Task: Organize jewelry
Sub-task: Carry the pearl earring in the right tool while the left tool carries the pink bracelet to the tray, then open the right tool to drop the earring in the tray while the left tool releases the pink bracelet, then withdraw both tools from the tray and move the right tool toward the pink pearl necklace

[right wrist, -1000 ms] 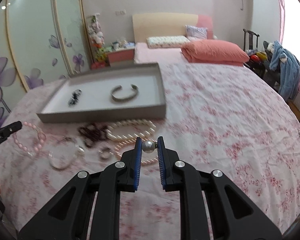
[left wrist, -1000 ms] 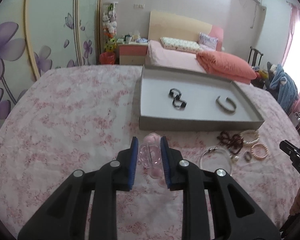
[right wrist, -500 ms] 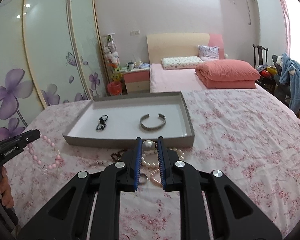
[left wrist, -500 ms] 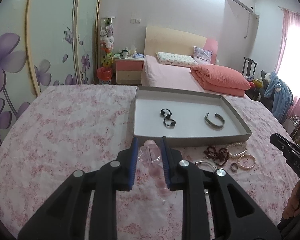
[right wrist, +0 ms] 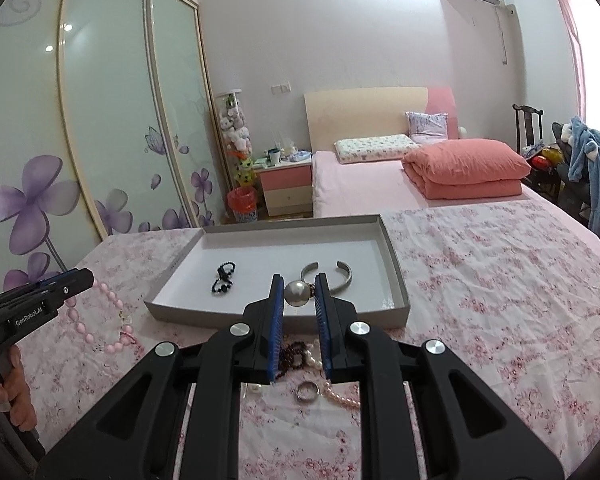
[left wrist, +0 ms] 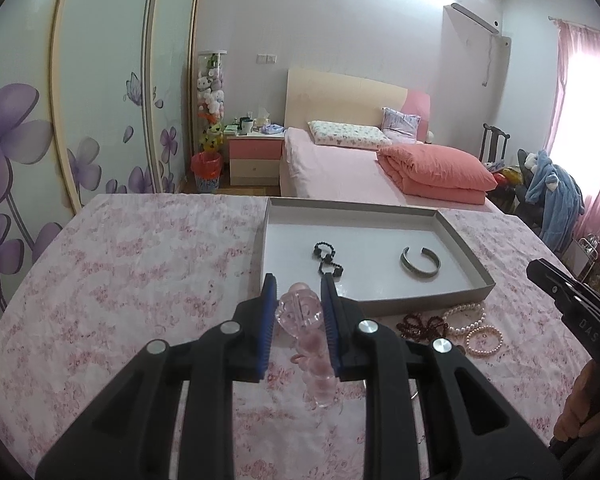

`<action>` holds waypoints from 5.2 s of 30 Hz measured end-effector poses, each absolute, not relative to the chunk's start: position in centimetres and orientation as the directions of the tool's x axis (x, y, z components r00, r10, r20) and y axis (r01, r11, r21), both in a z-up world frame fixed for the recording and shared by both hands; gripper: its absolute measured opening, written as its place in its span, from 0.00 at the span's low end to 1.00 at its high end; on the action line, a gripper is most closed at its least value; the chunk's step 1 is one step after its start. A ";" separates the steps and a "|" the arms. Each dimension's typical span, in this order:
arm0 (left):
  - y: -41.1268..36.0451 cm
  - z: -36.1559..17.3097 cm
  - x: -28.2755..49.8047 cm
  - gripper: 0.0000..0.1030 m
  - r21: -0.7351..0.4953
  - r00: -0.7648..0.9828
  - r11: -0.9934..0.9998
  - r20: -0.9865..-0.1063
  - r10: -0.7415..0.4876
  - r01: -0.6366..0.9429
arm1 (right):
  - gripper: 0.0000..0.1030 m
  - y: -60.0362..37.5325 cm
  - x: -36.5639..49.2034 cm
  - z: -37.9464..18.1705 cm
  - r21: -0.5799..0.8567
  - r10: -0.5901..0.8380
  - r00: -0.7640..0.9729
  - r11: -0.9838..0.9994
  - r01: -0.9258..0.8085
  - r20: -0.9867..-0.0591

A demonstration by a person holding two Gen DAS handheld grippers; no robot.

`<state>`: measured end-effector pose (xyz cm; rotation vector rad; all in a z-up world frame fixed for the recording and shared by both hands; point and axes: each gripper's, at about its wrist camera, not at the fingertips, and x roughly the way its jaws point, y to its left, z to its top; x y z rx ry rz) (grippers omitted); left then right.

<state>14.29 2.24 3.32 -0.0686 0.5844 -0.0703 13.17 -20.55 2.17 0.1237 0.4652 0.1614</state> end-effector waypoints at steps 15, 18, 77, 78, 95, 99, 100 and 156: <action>1.6 4.1 15.0 0.22 -0.071 0.843 0.996 -0.530 -0.090 0.062 | 0.16 -20.2 14.2 2.6 0.159 0.189 0.896 0.978 -0.135 -0.402; 1.5 4.2 15.1 0.22 -0.072 0.844 0.995 -0.529 -0.092 0.063 | 0.16 -20.2 14.3 2.6 0.156 0.187 0.897 0.979 -0.134 -0.401; -1.4 1.1 28.2 0.22 -0.056 0.827 0.997 -0.556 -0.079 0.058 | 0.16 -17.6 27.6 -2.1 0.218 0.213 0.799 0.970 -0.106 -0.562; -1.3 1.0 28.4 0.22 -0.058 0.826 0.997 -0.559 -0.080 0.058 | 0.16 -17.6 27.7 -2.2 0.219 0.214 0.796 0.970 -0.105 -0.566; -0.5 1.1 28.8 0.31 -0.077 0.822 0.996 -0.564 -0.076 0.039 | 0.50 -18.7 27.7 -2.3 0.233 0.197 0.783 0.970 -0.068 -0.591; 0.2 1.4 27.9 0.31 -0.081 0.823 0.997 -0.564 -0.062 0.019 | 0.50 -19.3 27.1 -2.2 0.236 0.190 0.786 0.970 -0.057 -0.589; 0.3 1.5 27.8 0.31 -0.082 0.824 0.997 -0.564 -0.060 0.017 | 0.50 -19.4 26.9 -2.1 0.234 0.188 0.787 0.971 -0.056 -0.588; -6.6 -6.1 16.5 0.89 -0.038 0.620 0.965 -0.760 -0.196 0.259 | 0.07 -27.3 17.8 -7.5 0.047 -0.004 0.639 0.997 0.062 -0.769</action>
